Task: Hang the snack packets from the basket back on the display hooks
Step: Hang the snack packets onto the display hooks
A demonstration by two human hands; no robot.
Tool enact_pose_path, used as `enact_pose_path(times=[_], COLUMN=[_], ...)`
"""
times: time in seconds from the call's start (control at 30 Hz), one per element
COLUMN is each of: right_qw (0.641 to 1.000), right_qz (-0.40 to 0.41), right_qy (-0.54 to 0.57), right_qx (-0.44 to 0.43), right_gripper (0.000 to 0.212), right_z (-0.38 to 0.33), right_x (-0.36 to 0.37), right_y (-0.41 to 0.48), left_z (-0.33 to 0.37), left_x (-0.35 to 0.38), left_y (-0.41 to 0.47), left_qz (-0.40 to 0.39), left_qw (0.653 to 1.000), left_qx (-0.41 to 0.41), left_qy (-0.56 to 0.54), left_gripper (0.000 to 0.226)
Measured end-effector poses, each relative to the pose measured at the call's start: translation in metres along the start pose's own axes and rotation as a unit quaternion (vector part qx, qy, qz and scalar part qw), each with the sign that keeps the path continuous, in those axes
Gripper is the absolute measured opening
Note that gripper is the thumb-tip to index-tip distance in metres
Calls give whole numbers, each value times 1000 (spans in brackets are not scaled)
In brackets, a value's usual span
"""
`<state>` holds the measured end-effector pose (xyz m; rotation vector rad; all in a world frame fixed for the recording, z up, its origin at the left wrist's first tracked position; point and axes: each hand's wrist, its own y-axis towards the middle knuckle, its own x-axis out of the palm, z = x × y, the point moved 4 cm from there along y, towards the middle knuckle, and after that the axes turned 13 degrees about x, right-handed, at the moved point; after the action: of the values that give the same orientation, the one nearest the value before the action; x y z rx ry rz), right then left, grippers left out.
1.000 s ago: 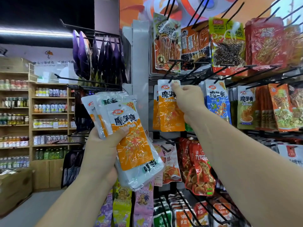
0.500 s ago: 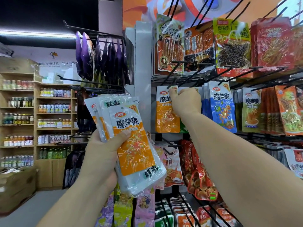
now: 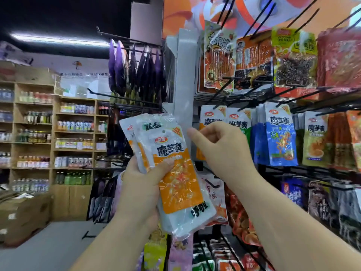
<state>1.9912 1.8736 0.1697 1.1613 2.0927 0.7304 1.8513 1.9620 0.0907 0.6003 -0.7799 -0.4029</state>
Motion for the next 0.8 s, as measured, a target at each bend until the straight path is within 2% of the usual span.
enact_pose_path(times=[0.07,0.13,0.27,0.43,0.8], right_qw=[997,995,986,986,977], right_qz=[-69,-90,-70,-45,-84], right_qy=[-3,16,137,156,187], right_qx=[27,45,62,36,55], right_gripper=[42,43,29,19,12], right_z=[-4,-4,0,2,11], right_x=[16,23,29,31,21], right_y=[-10,-15,-19,-18,-13], left_z=[3,7,11,10,5], left_x=[5,11,16,18,19], left_y=[-1,-2,-1,-1,-2], left_qz=[-6,-20,-29,-21,0], left_qw=[1000,1000,999,999,999], left_qx=[6,14,19,23,17], left_qy=[-4,-14,-17,-30,-40], left_gripper=[45,52,53,52,43])
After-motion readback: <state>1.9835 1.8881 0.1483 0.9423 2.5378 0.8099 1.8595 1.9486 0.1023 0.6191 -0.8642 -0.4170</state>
